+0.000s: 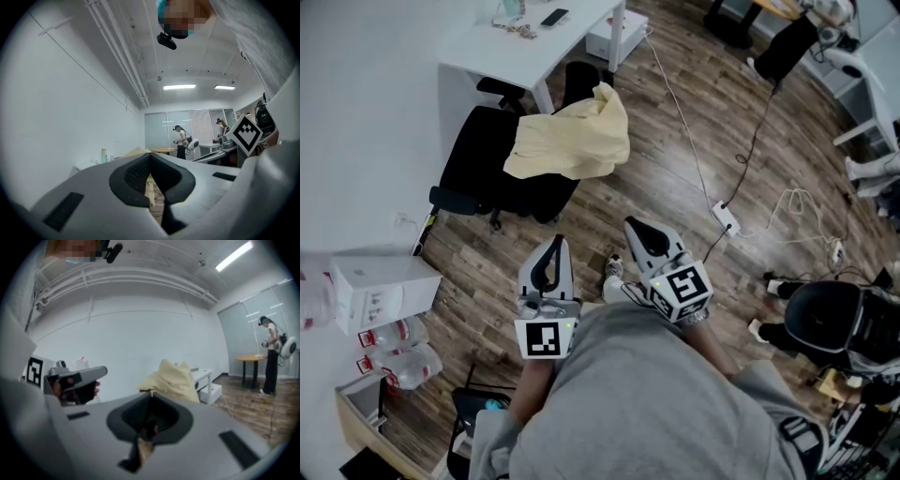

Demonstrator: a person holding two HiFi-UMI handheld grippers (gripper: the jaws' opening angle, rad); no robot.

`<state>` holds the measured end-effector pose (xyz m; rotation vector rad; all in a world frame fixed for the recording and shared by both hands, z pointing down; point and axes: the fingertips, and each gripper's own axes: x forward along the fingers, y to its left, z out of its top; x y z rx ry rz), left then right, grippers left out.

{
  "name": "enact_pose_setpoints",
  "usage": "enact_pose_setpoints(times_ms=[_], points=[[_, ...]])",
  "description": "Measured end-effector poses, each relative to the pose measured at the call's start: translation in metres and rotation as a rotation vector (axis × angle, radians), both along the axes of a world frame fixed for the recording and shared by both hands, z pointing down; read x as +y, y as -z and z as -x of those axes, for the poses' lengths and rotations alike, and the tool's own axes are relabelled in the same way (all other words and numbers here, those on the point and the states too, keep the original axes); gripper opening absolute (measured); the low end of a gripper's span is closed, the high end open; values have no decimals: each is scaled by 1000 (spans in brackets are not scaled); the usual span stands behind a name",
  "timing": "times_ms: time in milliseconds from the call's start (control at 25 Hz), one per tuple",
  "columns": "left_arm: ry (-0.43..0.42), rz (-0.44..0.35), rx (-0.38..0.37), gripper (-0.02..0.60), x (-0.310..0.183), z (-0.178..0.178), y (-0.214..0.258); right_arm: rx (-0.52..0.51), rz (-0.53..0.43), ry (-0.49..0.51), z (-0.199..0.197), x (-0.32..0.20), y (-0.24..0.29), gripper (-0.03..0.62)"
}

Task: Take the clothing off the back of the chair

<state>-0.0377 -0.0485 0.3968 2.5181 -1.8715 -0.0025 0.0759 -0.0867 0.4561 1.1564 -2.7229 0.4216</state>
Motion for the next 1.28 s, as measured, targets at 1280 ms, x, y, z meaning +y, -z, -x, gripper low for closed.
enact_pose_setpoints(times_ms=[1280], points=[[-120, -34, 12, 31, -93, -6, 15, 80, 63, -75, -1, -100, -6, 37]])
